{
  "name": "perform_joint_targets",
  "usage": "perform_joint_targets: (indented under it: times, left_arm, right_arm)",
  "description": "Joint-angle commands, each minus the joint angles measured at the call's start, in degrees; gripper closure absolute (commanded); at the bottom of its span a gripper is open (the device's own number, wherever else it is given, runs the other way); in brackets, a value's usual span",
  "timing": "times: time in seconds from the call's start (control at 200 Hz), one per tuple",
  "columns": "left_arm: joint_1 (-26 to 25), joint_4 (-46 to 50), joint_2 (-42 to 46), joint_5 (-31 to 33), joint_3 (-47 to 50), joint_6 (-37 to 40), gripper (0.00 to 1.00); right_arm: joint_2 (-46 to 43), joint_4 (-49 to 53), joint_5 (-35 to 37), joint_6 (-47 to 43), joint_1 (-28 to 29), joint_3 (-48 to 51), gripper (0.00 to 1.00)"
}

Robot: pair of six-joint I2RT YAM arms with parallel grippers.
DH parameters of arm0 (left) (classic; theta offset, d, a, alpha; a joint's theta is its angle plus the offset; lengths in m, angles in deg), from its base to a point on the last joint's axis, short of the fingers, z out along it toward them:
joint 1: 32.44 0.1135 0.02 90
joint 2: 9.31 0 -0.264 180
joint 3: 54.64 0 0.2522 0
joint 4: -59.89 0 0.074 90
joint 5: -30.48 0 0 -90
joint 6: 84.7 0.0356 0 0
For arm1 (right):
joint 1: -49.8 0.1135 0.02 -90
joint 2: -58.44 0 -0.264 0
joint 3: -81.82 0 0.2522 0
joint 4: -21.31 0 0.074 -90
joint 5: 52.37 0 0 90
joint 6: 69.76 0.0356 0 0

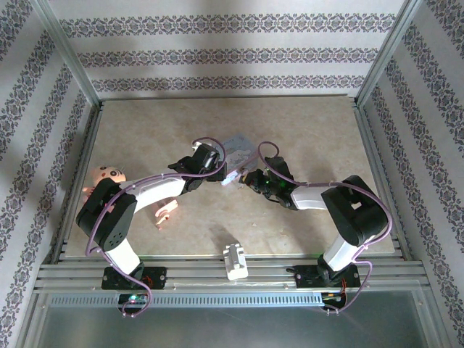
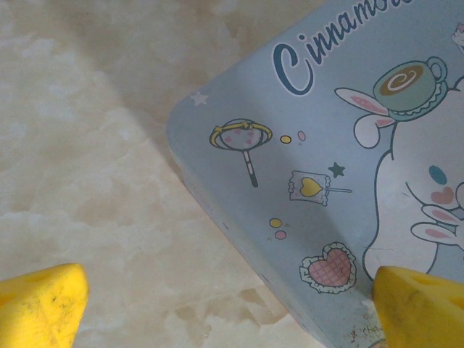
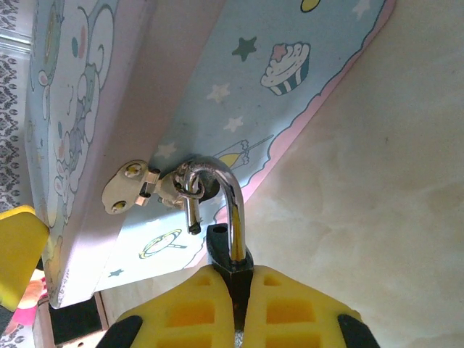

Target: Unlock a padlock with a key

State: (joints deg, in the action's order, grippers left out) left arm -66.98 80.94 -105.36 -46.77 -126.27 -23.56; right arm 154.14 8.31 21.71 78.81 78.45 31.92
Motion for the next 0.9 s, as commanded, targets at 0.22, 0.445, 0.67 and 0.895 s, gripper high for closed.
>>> perform_joint_targets:
  times: [0.22,0.445,0.67,0.895]
  left_arm:
    - [-0.2,5.7,-0.8,3.3,1.2,2.2,0.01]
    - [-0.2,6.0,-0.6,3.8,0.9,2.4,0.01]
    - [-0.2,6.2,-0.5,3.7,0.9,2.3,0.01]
    - [-0.2,6.3,-0.5,3.2,0.8,2.0,0.01]
  right_arm:
    - [-2.9,1.6,-4.5,-0.8,-1.7,-1.1,1.0]
    - [-5.2,6.7,-5.2,-3.0,-1.8,-0.9,1.0]
    - [-6.3,6.6,-7.7,-3.7,-2.0,-1.0,1.0]
    - [-7.6,9.6,-2.2,-3.6,-2.5,0.3,1.0]
